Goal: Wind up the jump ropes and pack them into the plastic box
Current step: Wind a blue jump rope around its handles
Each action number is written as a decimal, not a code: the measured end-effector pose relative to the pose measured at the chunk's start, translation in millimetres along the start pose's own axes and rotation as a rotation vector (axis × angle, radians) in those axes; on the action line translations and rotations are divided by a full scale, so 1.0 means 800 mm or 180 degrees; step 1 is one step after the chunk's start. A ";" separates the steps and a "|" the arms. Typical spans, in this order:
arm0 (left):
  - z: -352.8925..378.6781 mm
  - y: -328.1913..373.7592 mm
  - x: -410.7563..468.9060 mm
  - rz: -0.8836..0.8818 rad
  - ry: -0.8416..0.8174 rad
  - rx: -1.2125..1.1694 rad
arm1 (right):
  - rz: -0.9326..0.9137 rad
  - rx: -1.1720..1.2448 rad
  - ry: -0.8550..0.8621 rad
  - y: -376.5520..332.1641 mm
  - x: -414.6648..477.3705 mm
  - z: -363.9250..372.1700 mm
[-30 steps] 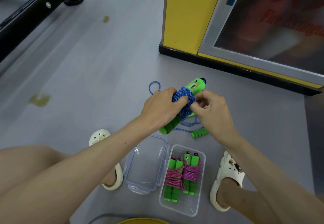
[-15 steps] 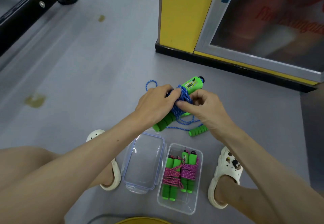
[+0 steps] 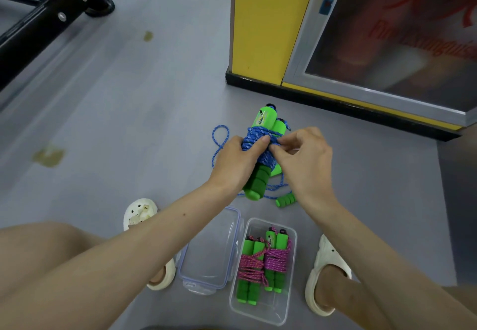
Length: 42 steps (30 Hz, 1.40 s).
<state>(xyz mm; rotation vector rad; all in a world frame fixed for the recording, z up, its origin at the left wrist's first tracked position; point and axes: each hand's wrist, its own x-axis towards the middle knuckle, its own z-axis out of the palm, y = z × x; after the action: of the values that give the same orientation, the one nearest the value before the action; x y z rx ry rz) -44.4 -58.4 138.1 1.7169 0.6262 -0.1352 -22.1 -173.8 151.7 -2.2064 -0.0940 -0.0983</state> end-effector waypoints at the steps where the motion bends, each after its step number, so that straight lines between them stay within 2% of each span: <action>1: 0.001 0.001 -0.001 -0.0018 0.0028 -0.0039 | -0.0001 -0.0066 0.0077 0.000 0.000 0.001; 6: 0.005 0.005 0.003 -0.0141 0.0143 -0.0107 | 0.0141 -0.0005 0.0033 0.004 -0.006 0.007; 10: 0.002 0.008 0.008 -0.0465 0.0170 -0.0523 | 0.0432 0.0523 -0.0091 0.007 -0.003 0.004; 14: -0.006 0.016 0.004 -0.1034 -0.0023 -0.1410 | 0.0488 0.1040 -0.0205 0.007 -0.004 0.004; 16: -0.008 0.020 0.000 -0.1132 -0.0091 -0.1699 | 0.0520 0.1219 -0.0236 0.006 -0.002 0.002; 21: -0.006 0.019 0.006 -0.0446 0.0068 -0.0926 | 0.0890 0.1344 -0.0412 0.002 0.001 0.002; 24: -0.001 0.016 0.005 -0.0272 0.0162 -0.0658 | 0.1180 0.1613 -0.0632 0.001 0.002 0.001; 29: -0.003 0.007 0.007 -0.0409 0.0217 -0.0679 | 0.0682 0.1178 -0.1049 0.008 -0.002 0.003; 34: -0.004 0.007 0.011 -0.0465 0.0212 -0.0637 | 0.0605 0.1060 -0.0967 0.017 -0.003 0.011; 36: -0.003 0.008 0.010 -0.0465 0.0137 -0.0610 | 0.0962 0.1418 -0.0848 0.018 -0.005 0.013; 40: 0.006 0.009 0.003 -0.0380 -0.0067 -0.0646 | 0.2334 0.2925 -0.0727 0.010 0.001 0.005; 42: 0.009 0.012 -0.003 -0.0228 -0.0147 -0.0573 | 0.2485 0.3138 -0.0710 0.008 0.003 -0.002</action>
<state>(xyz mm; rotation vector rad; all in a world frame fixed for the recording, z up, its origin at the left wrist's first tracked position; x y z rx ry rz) -39.9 -66.8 145.4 1.5147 0.6465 -0.1637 -19.2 -178.8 147.6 -1.1396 0.4955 0.5226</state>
